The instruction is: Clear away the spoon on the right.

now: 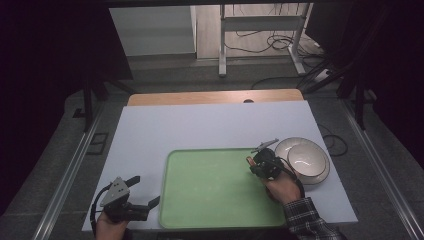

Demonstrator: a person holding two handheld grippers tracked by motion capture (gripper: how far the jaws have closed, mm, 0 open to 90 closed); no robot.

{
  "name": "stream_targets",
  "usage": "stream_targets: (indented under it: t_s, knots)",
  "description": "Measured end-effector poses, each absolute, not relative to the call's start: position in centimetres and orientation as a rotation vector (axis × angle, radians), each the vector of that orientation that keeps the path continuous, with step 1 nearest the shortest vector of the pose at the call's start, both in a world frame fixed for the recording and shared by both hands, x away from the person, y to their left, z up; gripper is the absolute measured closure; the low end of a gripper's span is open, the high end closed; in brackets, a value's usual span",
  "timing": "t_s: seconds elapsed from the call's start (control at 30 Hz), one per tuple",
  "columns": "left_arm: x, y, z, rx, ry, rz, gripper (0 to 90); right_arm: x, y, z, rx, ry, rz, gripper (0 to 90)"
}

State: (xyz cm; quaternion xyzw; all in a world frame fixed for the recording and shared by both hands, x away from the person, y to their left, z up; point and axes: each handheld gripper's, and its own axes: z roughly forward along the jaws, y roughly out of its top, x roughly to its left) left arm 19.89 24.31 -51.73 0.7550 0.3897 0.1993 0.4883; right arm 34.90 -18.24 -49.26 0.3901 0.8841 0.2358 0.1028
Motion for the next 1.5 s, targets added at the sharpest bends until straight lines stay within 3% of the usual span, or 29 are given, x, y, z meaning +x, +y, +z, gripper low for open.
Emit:
stream_targets:
  t_s: [1.23,1.5]
  knots:
    - [19.9,24.1,-51.8,1.856,0.946,0.485,0.9,35.6,-20.8,-49.8,1.264,2.515,0.641,89.6]
    - [19.9,24.1,-51.8,1.851,0.947,0.484,0.9,35.3,-20.4,-49.7,1.217,2.521,0.686,81.4]
